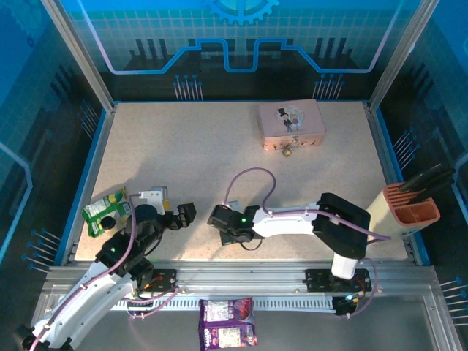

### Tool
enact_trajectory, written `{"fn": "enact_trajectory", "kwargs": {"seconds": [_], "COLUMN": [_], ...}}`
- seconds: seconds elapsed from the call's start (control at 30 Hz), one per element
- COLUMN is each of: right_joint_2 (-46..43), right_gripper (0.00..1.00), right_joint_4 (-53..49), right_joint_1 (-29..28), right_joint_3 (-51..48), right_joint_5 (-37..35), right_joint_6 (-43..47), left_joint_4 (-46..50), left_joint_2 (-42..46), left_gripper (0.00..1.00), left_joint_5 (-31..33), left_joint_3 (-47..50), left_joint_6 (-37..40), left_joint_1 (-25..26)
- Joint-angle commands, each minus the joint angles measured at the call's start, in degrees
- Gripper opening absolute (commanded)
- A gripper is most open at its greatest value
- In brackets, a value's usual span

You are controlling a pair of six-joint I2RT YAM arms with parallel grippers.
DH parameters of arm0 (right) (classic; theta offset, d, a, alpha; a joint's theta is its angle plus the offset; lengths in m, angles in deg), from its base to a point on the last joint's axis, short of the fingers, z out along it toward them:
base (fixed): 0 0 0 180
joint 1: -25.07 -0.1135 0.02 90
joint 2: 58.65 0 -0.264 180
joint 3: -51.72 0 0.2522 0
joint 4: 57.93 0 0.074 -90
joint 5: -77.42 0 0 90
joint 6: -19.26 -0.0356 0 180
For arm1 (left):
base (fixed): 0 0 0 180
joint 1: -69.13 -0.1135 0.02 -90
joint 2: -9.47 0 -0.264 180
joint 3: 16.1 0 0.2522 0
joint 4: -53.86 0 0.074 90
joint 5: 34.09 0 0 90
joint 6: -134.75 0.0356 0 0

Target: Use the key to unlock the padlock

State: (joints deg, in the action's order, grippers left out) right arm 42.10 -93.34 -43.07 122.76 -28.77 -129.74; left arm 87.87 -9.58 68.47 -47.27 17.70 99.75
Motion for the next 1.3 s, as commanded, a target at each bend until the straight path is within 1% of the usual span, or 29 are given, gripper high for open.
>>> {"fn": "enact_trajectory", "kwargs": {"seconds": [0.0, 0.07, 0.13, 0.2, 0.3, 0.4, 0.47, 0.53, 0.67, 0.8, 0.93, 1.1, 1.27], "right_joint_2": [-5.10, -7.56, -10.20, -12.80, -16.92, -21.06, -23.62, -26.08, -29.96, -33.33, -35.63, -36.64, -36.09], "right_gripper": [0.00, 0.00, 0.00, 0.00, 0.00, 0.00, 0.00, 0.00, 0.00, 0.00, 0.00, 0.00, 0.00], "right_joint_4": [7.78, 13.73, 19.82, 25.41, 33.73, 36.76, 40.03, 42.86, 47.32, 47.75, 47.80, 49.38, 51.51], "right_joint_1": [0.36, 0.55, 0.96, 1.62, 2.83, 3.84, 4.48, 5.31, 6.72, 7.06, 7.15, 7.22, 7.14], "right_joint_3": [-5.42, -9.54, -13.54, -17.53, -23.44, -27.13, -29.17, -31.27, -34.30, -33.74, -33.28, -34.44, -35.12], "right_joint_5": [-1.31, -0.54, -0.11, 0.08, -0.06, -1.03, -1.70, -1.91, -2.16, -2.53, -2.45, -2.12, -0.71], "right_joint_6": [0.53, 0.90, 0.04, -1.30, -3.34, -5.61, -7.39, -9.55, -13.09, -13.29, -12.76, -12.49, -12.48], "left_joint_4": [-1.79, -2.46, -4.14, -5.40, -8.08, -12.97, -15.61, -18.08, -22.09, -27.16, -27.93, -29.13, -29.03], "left_joint_2": [-0.05, -0.75, -1.70, -2.84, -4.30, -5.97, -7.68, -9.81, -15.94, -23.22, -29.30, -33.23, -36.50], "left_gripper": [0.99, 0.99, 0.99, 0.99, 0.99, 0.95, 0.92, 0.88, 0.85, 0.82, 0.77, 0.70, 0.62], "left_joint_5": [-0.99, -1.67, -3.83, -6.38, -11.85, -17.11, -18.43, -18.37, -16.30, -12.97, -10.68, -9.39, -8.66], "left_joint_3": [0.68, 0.78, 1.18, 0.84, 0.67, 1.54, 1.85, 1.27, -1.59, -4.49, -8.42, -11.32, -13.24], "left_joint_6": [0.33, -0.28, -1.54, -4.22, -9.95, -15.91, -18.54, -19.59, -19.19, -18.52, -16.65, -15.20, -14.61], "left_joint_1": [0.23, 0.24, 0.23, 0.21, 0.23, 0.43, 1.38, 3.01, 7.53, 12.97, 16.80, 19.61, 20.45]}}
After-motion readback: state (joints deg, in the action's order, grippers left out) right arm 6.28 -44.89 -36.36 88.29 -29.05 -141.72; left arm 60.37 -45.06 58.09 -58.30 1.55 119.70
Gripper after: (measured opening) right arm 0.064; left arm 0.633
